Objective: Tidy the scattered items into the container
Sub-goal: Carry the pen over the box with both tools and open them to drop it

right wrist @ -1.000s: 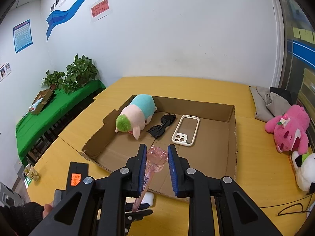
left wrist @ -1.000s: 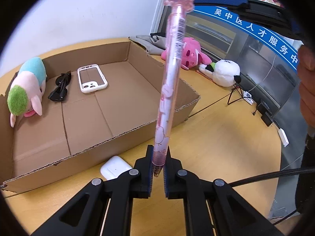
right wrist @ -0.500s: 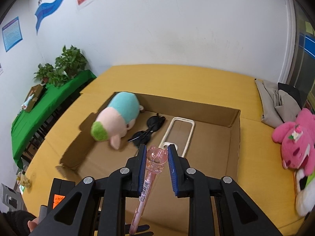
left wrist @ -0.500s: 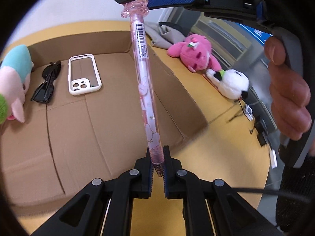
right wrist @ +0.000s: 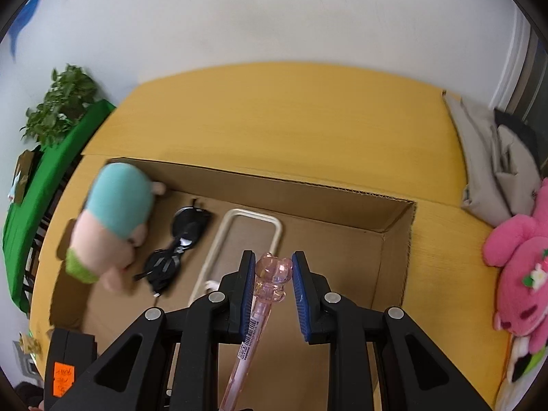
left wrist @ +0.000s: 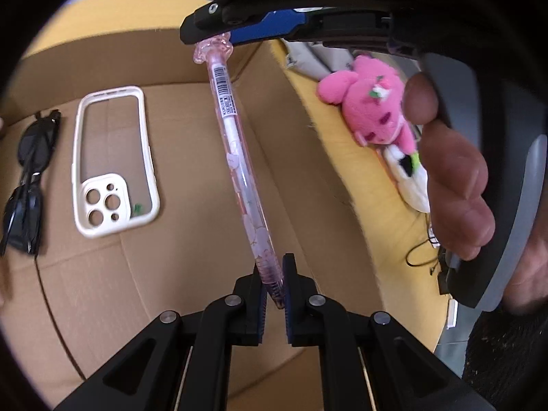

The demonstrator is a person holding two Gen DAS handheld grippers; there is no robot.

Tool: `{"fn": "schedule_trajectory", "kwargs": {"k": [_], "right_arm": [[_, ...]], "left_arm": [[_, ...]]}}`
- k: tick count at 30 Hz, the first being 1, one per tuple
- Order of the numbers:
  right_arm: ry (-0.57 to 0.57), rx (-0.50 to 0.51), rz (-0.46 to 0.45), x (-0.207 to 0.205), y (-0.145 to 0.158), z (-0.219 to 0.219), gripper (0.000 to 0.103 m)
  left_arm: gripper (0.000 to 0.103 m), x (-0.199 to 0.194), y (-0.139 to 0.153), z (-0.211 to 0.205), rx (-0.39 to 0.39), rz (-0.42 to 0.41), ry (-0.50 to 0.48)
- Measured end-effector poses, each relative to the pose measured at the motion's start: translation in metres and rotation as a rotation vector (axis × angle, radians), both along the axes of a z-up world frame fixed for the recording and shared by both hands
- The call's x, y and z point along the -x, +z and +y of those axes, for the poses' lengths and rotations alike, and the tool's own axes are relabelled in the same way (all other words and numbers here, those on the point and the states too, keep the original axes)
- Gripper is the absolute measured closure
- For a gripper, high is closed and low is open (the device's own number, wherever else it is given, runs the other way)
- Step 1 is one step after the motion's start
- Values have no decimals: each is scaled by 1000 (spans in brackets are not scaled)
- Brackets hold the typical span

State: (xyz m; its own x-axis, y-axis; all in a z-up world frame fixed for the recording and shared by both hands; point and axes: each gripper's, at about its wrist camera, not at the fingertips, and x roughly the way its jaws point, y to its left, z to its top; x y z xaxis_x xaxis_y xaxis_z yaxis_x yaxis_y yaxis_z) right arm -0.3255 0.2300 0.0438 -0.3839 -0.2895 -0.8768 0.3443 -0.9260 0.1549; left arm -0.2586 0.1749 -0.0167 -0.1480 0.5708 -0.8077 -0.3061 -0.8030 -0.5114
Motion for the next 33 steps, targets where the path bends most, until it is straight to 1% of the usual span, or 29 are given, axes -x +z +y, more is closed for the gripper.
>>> {"fn": "schedule_trajectory", "kwargs": {"k": [3, 6, 9, 12, 15, 20, 28, 31, 32, 33], "right_arm": [[-11, -10, -64, 22, -26, 0, 80], [-25, -33, -122, 40, -53, -3, 80], [-34, -54, -155, 48, -71, -7, 80], [-48, -68, -172, 54, -83, -10, 80], [-52, -75, -179, 57, -89, -12, 80], [-56, -65, -191, 60, -96, -15, 80], [-55, -59, -190, 57, -96, -20, 79], [-57, -52, -187, 55, -96, -22, 78], [-57, -51, -186, 54, -96, -22, 77], [-58, -46, -185, 53, -96, -23, 70]], "left_arm": [[95, 17, -15, 4, 15, -43, 1], [95, 29, -27, 6, 10, -80, 8], [95, 36, -37, 6, 10, -105, 15], [95, 43, -48, 3, 5, -135, 27], [95, 46, -54, 2, -11, -151, 33], [95, 50, -56, 1, -31, -163, 41], [95, 50, -57, 2, -43, -176, 58], [94, 49, -56, 3, -40, -170, 64], [94, 48, -54, 3, -33, -163, 70], [94, 48, -53, 3, -26, -156, 77]]}}
